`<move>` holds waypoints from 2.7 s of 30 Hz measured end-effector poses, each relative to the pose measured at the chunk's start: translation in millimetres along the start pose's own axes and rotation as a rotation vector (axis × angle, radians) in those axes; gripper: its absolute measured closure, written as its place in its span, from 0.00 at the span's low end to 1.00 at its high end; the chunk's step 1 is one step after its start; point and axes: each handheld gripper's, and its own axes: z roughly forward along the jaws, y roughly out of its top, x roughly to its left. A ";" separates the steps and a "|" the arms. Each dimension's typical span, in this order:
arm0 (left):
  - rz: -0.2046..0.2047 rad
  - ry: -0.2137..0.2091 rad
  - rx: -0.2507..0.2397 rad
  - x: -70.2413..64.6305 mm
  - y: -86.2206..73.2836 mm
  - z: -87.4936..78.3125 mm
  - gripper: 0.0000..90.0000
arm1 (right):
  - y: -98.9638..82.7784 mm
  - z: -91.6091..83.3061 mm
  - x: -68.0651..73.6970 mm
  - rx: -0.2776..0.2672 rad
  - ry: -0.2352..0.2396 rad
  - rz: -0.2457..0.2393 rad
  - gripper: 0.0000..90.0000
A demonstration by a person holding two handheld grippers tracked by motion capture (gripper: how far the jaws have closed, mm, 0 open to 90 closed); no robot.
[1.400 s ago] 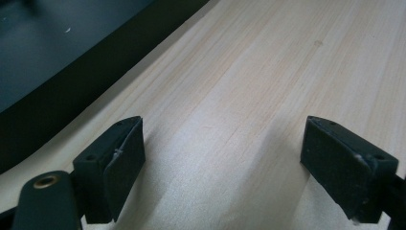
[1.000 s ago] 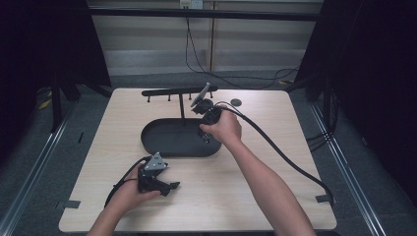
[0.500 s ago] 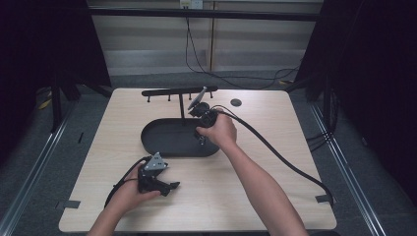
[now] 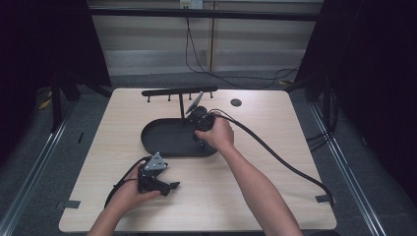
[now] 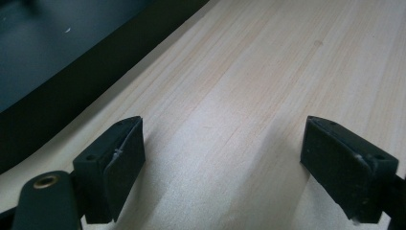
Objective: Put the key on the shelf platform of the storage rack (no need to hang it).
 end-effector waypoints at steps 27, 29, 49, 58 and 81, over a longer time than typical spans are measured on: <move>0.000 0.000 0.000 0.0 0.0 0.0 0.17 | -7.5 13.8 -9.1 0.000 -0.022 0.000 0.70; 0.000 0.000 0.000 0.0 0.0 0.0 0.17 | -7.7 14.1 -9.3 -0.001 -0.025 -0.004 0.70; 0.001 -0.002 0.003 0.1 0.0 0.0 0.17 | -13.2 15.4 -14.5 -0.008 -0.035 -0.005 0.65; -0.003 -0.002 0.000 -0.2 0.0 0.1 0.17 | -14.8 11.4 -15.0 -0.013 -0.039 -0.001 0.57; 0.001 -0.002 0.003 0.0 0.0 -0.1 0.17 | -25.5 -10.9 -9.3 -0.055 -0.011 -0.002 0.35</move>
